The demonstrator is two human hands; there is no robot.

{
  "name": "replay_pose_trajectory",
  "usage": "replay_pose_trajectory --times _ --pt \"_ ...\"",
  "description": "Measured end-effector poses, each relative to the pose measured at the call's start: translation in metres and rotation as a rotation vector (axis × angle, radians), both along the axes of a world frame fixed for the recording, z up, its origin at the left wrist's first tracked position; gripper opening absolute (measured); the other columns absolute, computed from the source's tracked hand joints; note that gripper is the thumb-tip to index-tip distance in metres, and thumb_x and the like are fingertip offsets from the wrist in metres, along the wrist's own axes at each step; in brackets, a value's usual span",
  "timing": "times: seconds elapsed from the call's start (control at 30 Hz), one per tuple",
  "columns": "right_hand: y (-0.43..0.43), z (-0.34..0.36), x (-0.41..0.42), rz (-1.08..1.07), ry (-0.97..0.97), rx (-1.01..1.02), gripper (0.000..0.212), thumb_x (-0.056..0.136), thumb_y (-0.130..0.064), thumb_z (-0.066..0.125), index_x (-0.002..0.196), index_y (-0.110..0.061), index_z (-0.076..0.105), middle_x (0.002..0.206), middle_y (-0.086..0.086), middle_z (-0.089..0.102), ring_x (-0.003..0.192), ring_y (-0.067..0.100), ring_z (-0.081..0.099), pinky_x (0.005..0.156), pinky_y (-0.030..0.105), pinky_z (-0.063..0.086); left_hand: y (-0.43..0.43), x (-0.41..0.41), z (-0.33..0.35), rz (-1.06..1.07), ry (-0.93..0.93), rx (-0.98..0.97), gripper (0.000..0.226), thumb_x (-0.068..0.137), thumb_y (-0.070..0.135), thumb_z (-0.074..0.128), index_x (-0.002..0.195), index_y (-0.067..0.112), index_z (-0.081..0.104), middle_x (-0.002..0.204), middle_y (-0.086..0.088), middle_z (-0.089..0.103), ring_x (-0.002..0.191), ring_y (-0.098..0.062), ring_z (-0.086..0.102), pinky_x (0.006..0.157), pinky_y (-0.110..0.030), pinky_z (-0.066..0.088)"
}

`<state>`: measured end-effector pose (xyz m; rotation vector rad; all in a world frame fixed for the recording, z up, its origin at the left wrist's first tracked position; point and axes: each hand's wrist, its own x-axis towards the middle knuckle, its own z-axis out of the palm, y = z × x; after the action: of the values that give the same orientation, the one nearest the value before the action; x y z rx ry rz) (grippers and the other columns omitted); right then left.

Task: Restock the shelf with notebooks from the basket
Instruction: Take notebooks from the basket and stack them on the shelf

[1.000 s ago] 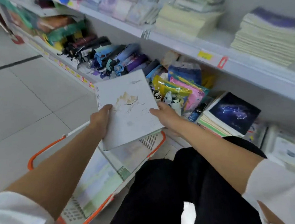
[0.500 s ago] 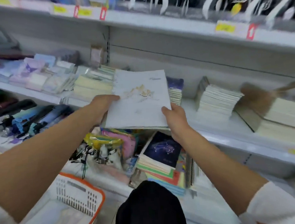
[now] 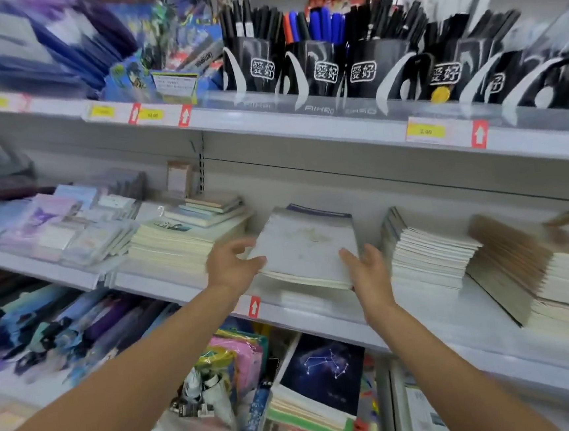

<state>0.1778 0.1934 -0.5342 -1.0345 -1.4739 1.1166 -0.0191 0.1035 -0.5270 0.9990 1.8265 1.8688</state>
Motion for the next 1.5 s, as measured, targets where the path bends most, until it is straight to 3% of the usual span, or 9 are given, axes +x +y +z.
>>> replay_pose_trajectory --times 0.1,0.33,0.5,0.63,0.87,1.03,1.23,1.4,1.5 --pt "-0.008 -0.015 0.008 0.086 -0.159 0.194 0.059 0.077 -0.049 0.074 0.129 -0.028 0.056 0.134 -0.014 0.036 0.124 -0.001 0.033 0.101 0.02 0.026 0.005 -0.001 -0.004 0.017 0.19 0.077 0.019 0.08 0.011 0.076 0.097 0.018 0.072 0.102 0.009 0.063 0.095 -0.004 0.056 0.071 -0.001 0.043" --pt "0.028 -0.007 0.0 0.081 -0.499 0.331 0.079 0.071 -0.064 0.07 0.139 -0.031 0.047 0.156 0.001 0.027 0.144 0.015 0.022 0.111 0.025 0.02 0.034 -0.019 0.003 -0.084 0.268 -0.043 0.058 0.074 0.03 0.082 0.127 0.015 0.062 0.13 0.0 0.06 0.122 -0.016 0.054 0.108 -0.033 0.041" --pt "0.052 -0.006 -0.002 -0.089 -0.609 0.453 0.072 0.073 -0.069 0.063 0.132 -0.029 0.057 0.144 0.004 0.05 0.138 0.021 0.038 0.115 0.044 0.027 0.061 -0.026 -0.008 -0.053 0.444 -0.093 0.059 0.073 0.04 0.08 0.127 0.027 0.061 0.129 0.008 0.058 0.109 -0.004 0.048 0.07 -0.004 0.039" --pt "0.073 -0.005 -0.005 -0.076 -0.626 0.412 0.072 0.077 -0.067 0.062 0.137 -0.027 0.052 0.146 0.001 0.048 0.138 0.017 0.039 0.114 0.038 0.03 0.091 -0.027 -0.012 -0.131 0.338 -0.054 0.061 0.074 0.031 0.081 0.13 0.022 0.06 0.145 0.0 0.048 0.133 -0.014 0.043 0.103 -0.021 0.032" --pt "0.1 0.001 -0.008 -0.053 -0.69 0.34 0.074 0.08 -0.068 0.057 0.142 -0.03 0.045 0.147 0.001 0.047 0.133 0.021 0.045 0.113 0.041 0.031 0.125 -0.032 -0.02 -0.106 0.302 0.002 0.061 0.068 0.033 0.085 0.124 0.024 0.065 0.139 0.002 0.055 0.13 -0.008 0.047 0.108 -0.022 0.033" --pt "0.104 -0.004 -0.014 -0.054 -0.592 0.316 0.068 0.083 -0.062 0.058 0.141 -0.029 0.045 0.108 0.005 0.066 0.117 0.023 0.056 0.111 0.045 0.032 0.133 -0.031 -0.024 -0.068 0.332 0.016 0.06 0.07 0.04 0.083 0.125 0.03 0.062 0.14 0.005 0.053 0.131 -0.008 0.046 0.114 -0.032 0.033" --pt "0.11 -0.017 -0.018 -0.083 -0.555 0.346 0.066 0.084 -0.06 0.059 0.14 -0.028 0.045 0.069 -0.011 0.039 0.095 0.022 0.056 0.109 0.049 0.033 0.134 -0.031 -0.029 -0.075 0.318 0.023 0.051 0.07 0.044 0.081 0.117 0.038 0.064 0.144 0.01 0.049 0.134 -0.008 0.043 0.115 -0.046 0.029" --pt "0.112 -0.019 -0.02 -0.095 -0.56 0.362 0.074 0.084 -0.062 0.057 0.146 -0.026 0.036 0.116 0.0 0.061 0.124 0.027 0.05 0.113 0.048 0.027 0.13 -0.03 -0.024 -0.104 0.294 -0.01 0.053 0.074 0.039 0.08 0.124 0.035 0.061 0.147 0.009 0.046 0.136 -0.011 0.04 0.115 -0.044 0.029" --pt "0.108 -0.021 -0.022 -0.181 -0.644 0.399 0.081 0.084 -0.066 0.053 0.15 -0.025 0.028 0.15 0.006 0.04 0.138 0.029 0.033 0.116 0.05 0.015 0.12 -0.027 -0.022 -0.185 0.283 -0.006 0.065 0.082 0.027 0.075 0.141 0.023 0.049 0.149 0.004 0.042 0.139 -0.013 0.035 0.114 -0.026 0.025"
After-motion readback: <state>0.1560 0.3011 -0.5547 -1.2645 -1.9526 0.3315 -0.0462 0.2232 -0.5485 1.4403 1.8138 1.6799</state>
